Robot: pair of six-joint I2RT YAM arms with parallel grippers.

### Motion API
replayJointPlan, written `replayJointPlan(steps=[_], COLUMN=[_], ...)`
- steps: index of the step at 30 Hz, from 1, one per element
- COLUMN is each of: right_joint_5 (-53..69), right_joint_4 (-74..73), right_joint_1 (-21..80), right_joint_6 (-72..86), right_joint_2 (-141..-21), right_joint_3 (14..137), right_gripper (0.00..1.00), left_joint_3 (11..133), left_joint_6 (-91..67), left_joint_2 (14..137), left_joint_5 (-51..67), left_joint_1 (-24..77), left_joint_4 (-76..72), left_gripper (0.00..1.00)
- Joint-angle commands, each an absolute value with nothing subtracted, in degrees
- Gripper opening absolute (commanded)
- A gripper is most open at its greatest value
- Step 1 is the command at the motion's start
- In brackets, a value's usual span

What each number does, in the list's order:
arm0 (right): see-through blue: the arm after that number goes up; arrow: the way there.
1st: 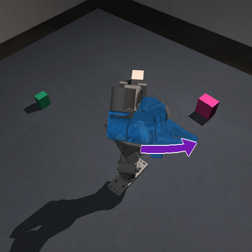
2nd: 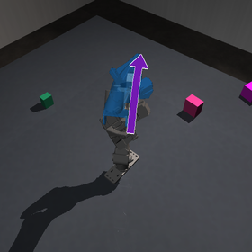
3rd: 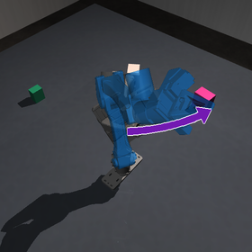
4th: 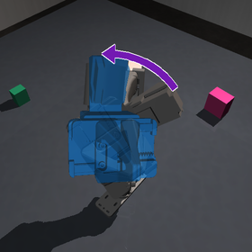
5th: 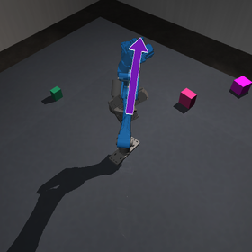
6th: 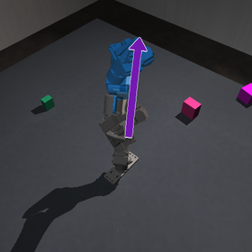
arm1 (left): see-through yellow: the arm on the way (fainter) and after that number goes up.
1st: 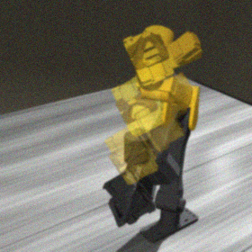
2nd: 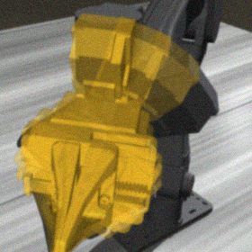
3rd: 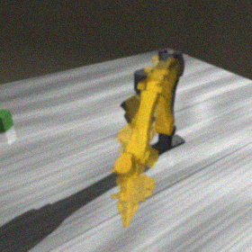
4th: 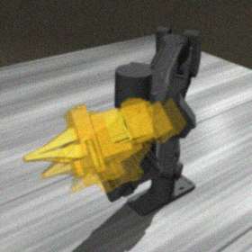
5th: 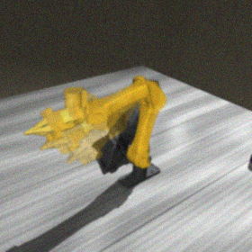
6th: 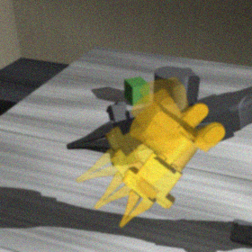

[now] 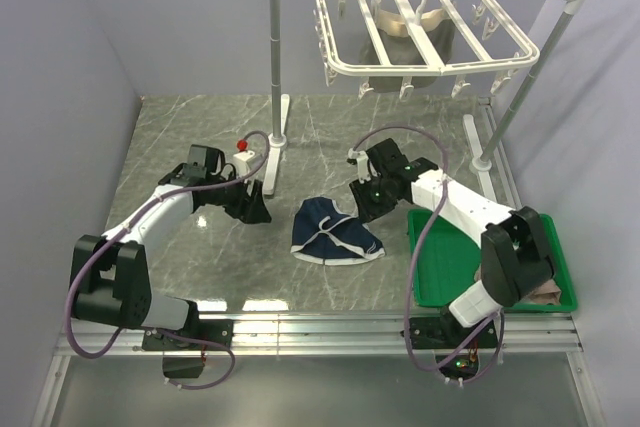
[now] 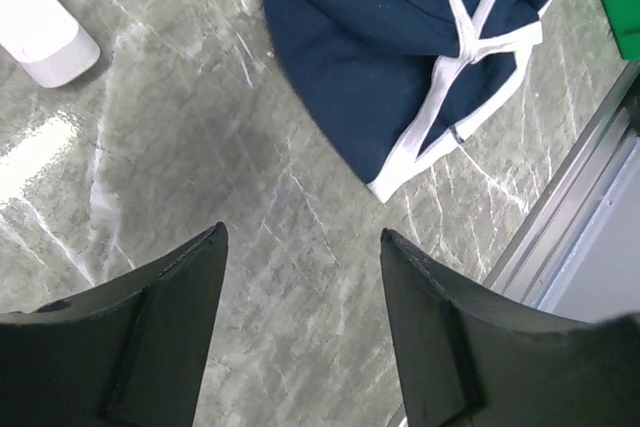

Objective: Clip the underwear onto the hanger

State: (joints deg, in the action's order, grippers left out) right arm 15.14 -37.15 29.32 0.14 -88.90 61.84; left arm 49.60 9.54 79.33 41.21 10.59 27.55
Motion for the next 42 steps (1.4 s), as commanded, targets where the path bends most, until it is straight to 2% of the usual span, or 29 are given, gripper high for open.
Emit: replayJointPlan(steps=[1,6,7,14,21,24,28,34,38,41,42], right_joint_5=[10.5,4.5,3.1,-1.7,-6.3,-7.6,-8.1,-9.3,-9.9,-9.4,-9.1], right_joint_4=[-35.8,-33.6,-33.2,-33.6,-30.9,-30.1,-29.4,-27.7,-27.1,-28.0,-28.6], right_joint_1=[30.8,38.3,42.4,53.9,55.9,56.0,56.0,55.7,54.4,52.6,52.1], right_joint_6=[-5.3,-11.2,-11.5,-11.7,-12.0,-11.3,-10.5,-7.9,-7.4,-7.4,-7.6], right_joint_2=[-83.7,-75.0,-73.7,-79.1,-90.9,-92.9,-95.4,-97.0,-98.3,-99.3,-99.3], right_joint_3=[64.4,60.5,60.0,58.5,60.3,61.6,63.0,64.4,65.6,67.0,67.8], right_gripper=[0.41,0.35,0.35,0.38,0.43,0.43,0.5,0.49,0.43,0.26,0.14], left_joint_3=[50.3,50.9,51.1,52.9,52.9,52.8,52.2,52.0,51.8,51.6,51.3], left_joint_6=[7.9,4.7,4.2,4.4,5.6,6.1,6.2,6.3,6.5,6.9,7.1], left_joint_2=[78.7,80.0,80.2,80.0,79.2,78.8,78.5,79.0,79.0,78.8,78.7], left_joint_5=[44.2,49.2,49.9,50.5,50.0,49.7,49.6,49.7,49.6,49.7,49.7], left_joint_1=[10.0,6.1,5.4,2.2,2.0,1.9,1.9,1.9,1.8,1.8,1.8], left_joint_4=[25.7,25.1,25.1,26.9,28.3,28.5,28.0,27.8,27.7,27.7,27.7], left_gripper=[0.69,0.69,0.69,0.7,0.75,0.76,0.77,0.77,0.77,0.77,0.77])
